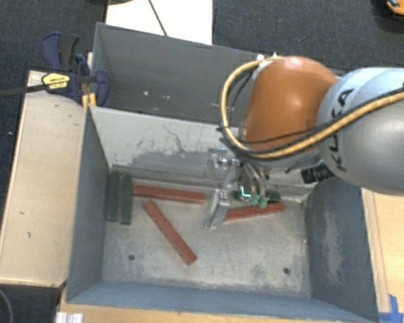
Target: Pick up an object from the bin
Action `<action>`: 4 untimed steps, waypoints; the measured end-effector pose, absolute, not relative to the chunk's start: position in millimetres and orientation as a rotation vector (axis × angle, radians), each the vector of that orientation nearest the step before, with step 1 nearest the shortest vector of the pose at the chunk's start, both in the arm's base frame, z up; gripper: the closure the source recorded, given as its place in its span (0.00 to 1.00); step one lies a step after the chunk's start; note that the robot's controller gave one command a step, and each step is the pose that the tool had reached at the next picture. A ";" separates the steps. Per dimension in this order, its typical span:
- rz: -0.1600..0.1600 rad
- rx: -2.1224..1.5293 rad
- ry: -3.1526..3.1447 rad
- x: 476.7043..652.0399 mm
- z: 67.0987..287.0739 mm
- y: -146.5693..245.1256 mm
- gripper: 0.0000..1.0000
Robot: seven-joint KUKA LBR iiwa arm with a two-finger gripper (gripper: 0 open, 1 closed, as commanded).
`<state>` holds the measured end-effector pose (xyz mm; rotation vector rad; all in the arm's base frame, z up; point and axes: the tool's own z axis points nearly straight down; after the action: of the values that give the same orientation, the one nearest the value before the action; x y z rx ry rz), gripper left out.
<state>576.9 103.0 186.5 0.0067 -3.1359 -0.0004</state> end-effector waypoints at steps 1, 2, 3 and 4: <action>-0.002 0.003 -3.144 578.7 191.2 102.5 0.00; -0.003 -0.121 -3.147 574.3 154.8 102.7 0.00; -0.002 -0.027 -3.147 576.2 94.2 96.9 0.00; -0.001 -0.703 -3.065 579.4 75.4 40.7 1.00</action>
Offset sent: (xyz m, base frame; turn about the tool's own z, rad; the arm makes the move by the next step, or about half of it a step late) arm -0.0161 0.0005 -0.1109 0.2311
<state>579.4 40.7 75.4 -0.7029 -3.0650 -0.0012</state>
